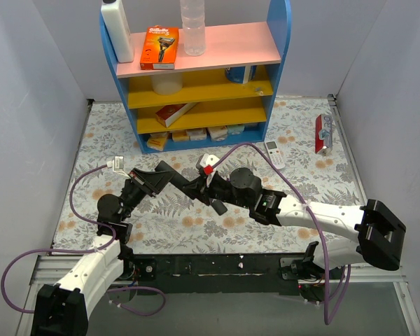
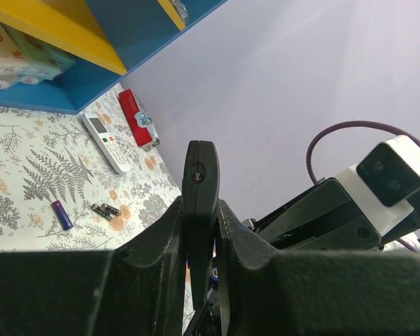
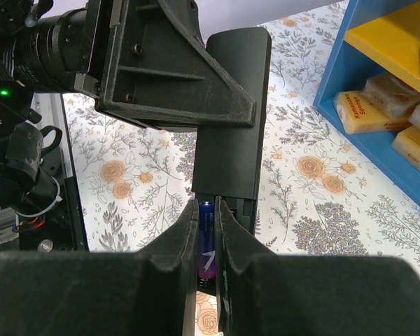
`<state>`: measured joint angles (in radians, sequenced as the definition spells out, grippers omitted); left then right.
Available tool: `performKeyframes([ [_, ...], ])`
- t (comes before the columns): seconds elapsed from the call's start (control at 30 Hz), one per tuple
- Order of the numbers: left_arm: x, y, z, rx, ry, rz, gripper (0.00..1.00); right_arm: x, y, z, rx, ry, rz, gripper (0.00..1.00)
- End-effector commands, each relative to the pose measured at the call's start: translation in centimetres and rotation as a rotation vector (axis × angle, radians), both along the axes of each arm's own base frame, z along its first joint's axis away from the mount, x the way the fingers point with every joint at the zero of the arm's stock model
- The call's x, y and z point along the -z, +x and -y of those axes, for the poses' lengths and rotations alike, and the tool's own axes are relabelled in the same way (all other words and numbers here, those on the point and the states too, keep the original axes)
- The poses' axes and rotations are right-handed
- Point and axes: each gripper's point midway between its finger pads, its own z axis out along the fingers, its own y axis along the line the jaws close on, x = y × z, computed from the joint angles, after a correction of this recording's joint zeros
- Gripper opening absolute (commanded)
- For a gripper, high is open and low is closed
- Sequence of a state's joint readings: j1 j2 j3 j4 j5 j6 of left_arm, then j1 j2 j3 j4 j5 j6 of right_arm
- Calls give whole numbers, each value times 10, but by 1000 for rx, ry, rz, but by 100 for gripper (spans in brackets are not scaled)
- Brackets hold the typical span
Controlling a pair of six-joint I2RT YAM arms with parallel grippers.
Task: Load the batteries into the remote control
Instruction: Load the battery into the remote control.
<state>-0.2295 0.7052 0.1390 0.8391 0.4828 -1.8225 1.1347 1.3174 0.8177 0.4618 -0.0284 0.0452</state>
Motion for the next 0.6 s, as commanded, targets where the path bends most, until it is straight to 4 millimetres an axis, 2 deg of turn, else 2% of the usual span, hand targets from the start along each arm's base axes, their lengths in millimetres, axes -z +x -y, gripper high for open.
performKeyframes([
  [0.0, -34, -6, -1, 12, -61, 81, 0, 5, 5, -3, 14, -28, 17, 6],
  [0.17, -30, -5, -2, 8, -76, 57, 0, 6, 5, -3, 15, -31, 20, 10],
  [0.57, -2, 1, -2, 6, -94, -73, 0, 13, 17, -3, 79, -51, 21, 10],
])
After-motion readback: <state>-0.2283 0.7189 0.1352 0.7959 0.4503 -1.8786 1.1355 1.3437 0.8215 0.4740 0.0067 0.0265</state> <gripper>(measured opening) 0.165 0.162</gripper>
